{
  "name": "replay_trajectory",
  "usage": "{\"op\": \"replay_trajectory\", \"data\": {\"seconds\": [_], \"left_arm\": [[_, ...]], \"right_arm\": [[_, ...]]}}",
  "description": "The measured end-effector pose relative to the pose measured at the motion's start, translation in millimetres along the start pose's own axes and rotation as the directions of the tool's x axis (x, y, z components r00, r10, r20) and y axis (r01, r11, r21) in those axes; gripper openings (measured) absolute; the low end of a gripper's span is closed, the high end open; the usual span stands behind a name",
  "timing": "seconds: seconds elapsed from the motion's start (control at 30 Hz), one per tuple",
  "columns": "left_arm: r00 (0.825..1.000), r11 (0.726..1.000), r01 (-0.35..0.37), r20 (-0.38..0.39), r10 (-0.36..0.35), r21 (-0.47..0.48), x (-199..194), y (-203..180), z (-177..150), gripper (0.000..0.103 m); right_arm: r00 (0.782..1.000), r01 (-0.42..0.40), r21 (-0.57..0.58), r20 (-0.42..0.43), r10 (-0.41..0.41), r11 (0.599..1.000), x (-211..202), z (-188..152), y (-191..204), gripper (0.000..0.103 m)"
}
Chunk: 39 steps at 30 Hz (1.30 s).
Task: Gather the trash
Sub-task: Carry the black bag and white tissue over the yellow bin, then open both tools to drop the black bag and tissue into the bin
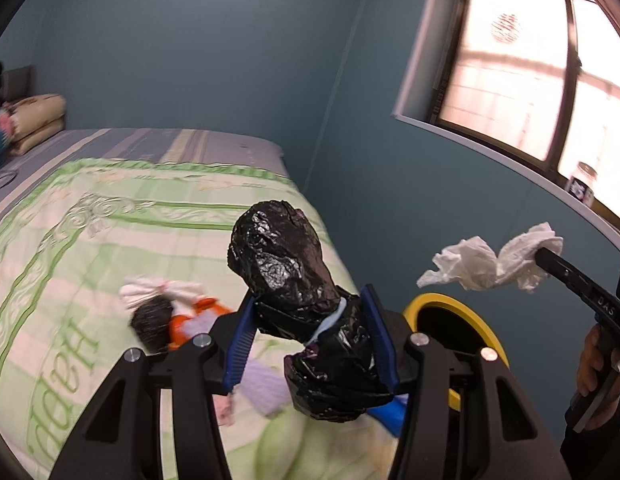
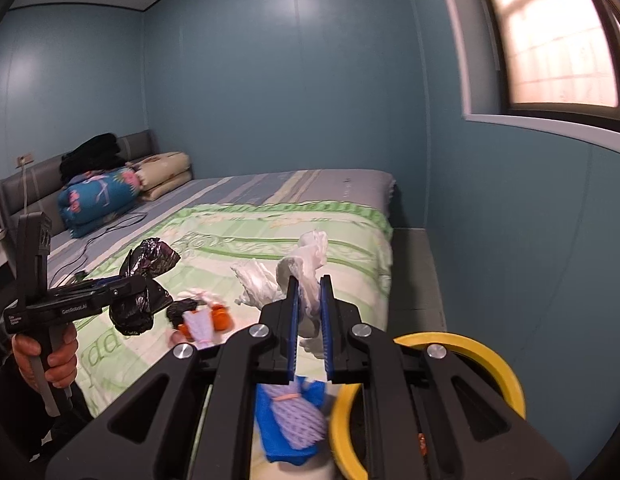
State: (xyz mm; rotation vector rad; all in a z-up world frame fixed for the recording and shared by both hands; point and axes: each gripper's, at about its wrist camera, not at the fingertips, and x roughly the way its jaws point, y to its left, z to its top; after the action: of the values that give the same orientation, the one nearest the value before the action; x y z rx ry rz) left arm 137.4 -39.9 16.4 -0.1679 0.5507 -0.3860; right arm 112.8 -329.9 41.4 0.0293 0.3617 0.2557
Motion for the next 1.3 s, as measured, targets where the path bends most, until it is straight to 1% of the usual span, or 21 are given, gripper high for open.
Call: {"op": "replay_trajectory", "data": {"seconds": [0.13, 0.37, 0.47, 0.5, 0.63, 0.73, 0.8, 0.97, 1.0, 1.03, 1.2, 1.27, 1.3], "left_arm": [[0.999, 0.998, 0.05, -0.019, -0.049, 0.038, 15, -30, 4, 0.048], [0.993, 0.988, 0.116, -0.04, -0.112, 0.101, 36, -76, 8, 0.049], [0.988, 0.981, 0.149, -0.046, -0.145, 0.121, 45, -98, 10, 0.048], [0.987, 0.979, 0.159, -0.049, -0.154, 0.126, 47, -103, 10, 0.048], [0.98, 0.968, 0.197, -0.07, -0.188, 0.153, 62, -128, 9, 0.048], [0.972, 0.958, 0.228, -0.093, -0.215, 0.171, 76, -145, 6, 0.048], [0.971, 0.955, 0.232, -0.102, -0.217, 0.185, 84, -155, 4, 0.049], [0.959, 0.946, 0.266, -0.154, -0.239, 0.186, 111, -174, -8, 0.048], [0.952, 0.941, 0.286, -0.167, -0.257, 0.182, 116, -177, -11, 0.048], [0.949, 0.939, 0.294, -0.174, -0.264, 0.181, 120, -179, -12, 0.048], [0.936, 0.934, 0.316, -0.215, -0.278, 0.169, 144, -193, -23, 0.049], [0.931, 0.934, 0.323, -0.229, -0.284, 0.153, 152, -196, -24, 0.054], [0.93, 0.936, 0.321, -0.233, -0.284, 0.144, 155, -196, -24, 0.06]], "right_arm": [[0.999, 0.047, 0.026, 0.014, -0.048, 0.999, -11, -2, -21, 0.009], [0.991, 0.125, 0.077, 0.028, -0.127, 0.989, -29, -6, -54, 0.009], [0.984, 0.169, 0.097, 0.035, -0.173, 0.981, -39, -10, -67, 0.009], [0.979, 0.196, 0.105, 0.036, -0.2, 0.975, -42, -11, -72, 0.009], [0.969, 0.241, 0.114, 0.03, -0.246, 0.964, -45, -15, -85, 0.009], [0.953, 0.299, 0.111, 0.017, -0.303, 0.948, -46, -21, -93, 0.009], [0.944, 0.327, 0.109, 0.005, -0.33, 0.939, -44, -25, -100, 0.009], [0.936, 0.351, 0.125, -0.051, -0.348, 0.928, -35, -36, -118, 0.009], [0.933, 0.358, 0.128, -0.064, -0.353, 0.925, -33, -39, -123, 0.009], [0.932, 0.362, 0.132, -0.073, -0.355, 0.923, -30, -42, -126, 0.009], [0.925, 0.377, 0.155, -0.115, -0.362, 0.913, -20, -54, -141, 0.009], [0.924, 0.379, 0.16, -0.126, -0.362, 0.912, -15, -57, -142, 0.01], [0.919, 0.39, 0.166, -0.13, -0.371, 0.906, -14, -59, -144, 0.01]]}}
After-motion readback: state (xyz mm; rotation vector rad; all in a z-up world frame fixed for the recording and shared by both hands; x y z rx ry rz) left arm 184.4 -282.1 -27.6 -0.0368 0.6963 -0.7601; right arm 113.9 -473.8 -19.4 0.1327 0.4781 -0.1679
